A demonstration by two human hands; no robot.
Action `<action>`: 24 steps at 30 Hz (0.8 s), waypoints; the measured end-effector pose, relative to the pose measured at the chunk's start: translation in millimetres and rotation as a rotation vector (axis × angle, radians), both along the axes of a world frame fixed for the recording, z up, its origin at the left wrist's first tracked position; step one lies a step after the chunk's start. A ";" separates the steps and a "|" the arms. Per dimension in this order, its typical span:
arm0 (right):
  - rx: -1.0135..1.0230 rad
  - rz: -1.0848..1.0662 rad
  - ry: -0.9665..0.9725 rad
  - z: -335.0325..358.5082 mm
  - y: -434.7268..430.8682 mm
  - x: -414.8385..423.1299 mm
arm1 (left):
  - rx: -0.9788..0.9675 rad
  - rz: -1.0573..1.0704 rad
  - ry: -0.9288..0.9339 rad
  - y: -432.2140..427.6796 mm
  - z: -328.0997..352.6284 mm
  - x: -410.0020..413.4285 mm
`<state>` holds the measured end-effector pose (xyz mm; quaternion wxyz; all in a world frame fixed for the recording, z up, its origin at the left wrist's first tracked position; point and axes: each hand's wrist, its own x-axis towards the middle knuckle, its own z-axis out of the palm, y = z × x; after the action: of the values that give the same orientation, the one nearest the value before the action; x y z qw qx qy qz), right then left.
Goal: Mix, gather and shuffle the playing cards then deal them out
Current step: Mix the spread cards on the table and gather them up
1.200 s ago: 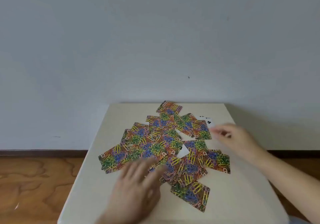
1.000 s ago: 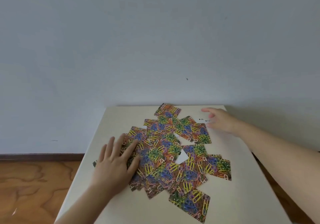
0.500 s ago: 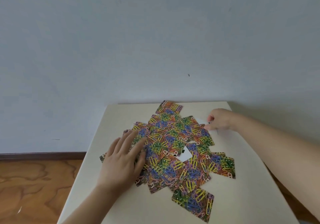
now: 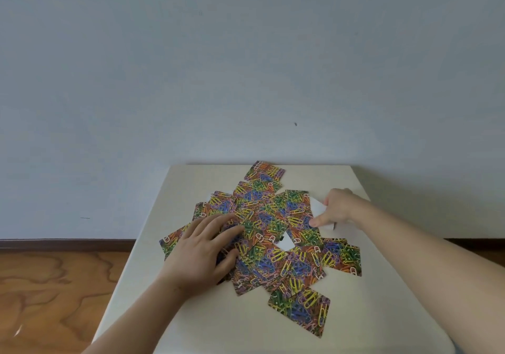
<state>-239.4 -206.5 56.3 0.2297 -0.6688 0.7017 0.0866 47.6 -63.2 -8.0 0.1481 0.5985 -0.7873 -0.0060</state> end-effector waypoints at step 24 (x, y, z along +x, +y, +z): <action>-0.443 0.484 -0.245 -11.7 65.3 43.4 | -0.072 0.147 0.339 6.0 4.9 6.7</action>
<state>-196.0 -141.2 44.6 0.1345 -0.8549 0.4917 -0.0966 54.3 -57.1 -3.2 0.3001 0.6389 -0.7050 -0.0679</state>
